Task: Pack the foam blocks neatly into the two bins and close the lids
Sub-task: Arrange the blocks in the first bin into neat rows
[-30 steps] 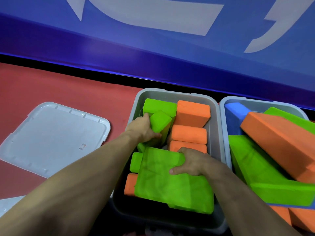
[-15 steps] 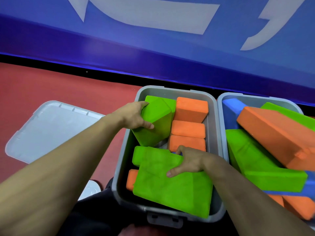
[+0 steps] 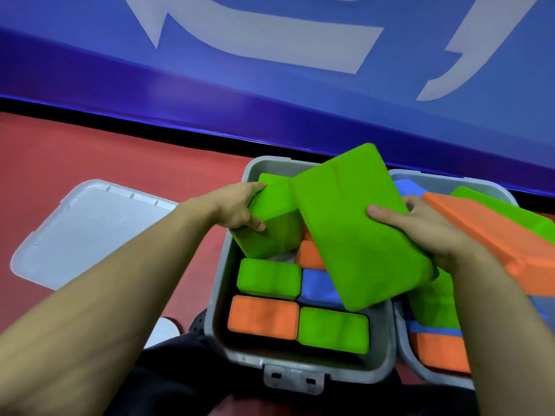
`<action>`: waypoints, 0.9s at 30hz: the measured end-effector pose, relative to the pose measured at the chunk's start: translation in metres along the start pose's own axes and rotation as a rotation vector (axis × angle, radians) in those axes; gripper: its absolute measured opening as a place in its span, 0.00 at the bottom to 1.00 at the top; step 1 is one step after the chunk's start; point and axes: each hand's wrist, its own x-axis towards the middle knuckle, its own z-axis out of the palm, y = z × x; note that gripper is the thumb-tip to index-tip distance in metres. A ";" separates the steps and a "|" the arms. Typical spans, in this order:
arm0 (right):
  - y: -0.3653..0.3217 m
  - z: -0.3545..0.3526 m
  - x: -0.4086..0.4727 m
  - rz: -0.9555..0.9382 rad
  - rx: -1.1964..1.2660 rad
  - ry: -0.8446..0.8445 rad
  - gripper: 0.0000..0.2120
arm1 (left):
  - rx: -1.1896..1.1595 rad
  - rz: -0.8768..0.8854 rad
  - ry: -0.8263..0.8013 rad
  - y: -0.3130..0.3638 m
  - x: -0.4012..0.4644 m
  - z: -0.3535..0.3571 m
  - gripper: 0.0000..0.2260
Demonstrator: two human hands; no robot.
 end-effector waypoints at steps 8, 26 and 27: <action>-0.005 0.007 0.009 -0.043 -0.019 0.356 0.39 | 0.089 0.025 -0.014 0.003 0.004 0.001 0.49; -0.006 0.029 0.026 -0.100 -0.241 0.483 0.54 | 0.306 0.125 -0.116 0.047 -0.005 -0.008 0.48; -0.005 0.030 0.026 -0.101 -0.246 0.493 0.54 | 0.294 0.120 -0.125 0.045 -0.004 -0.006 0.48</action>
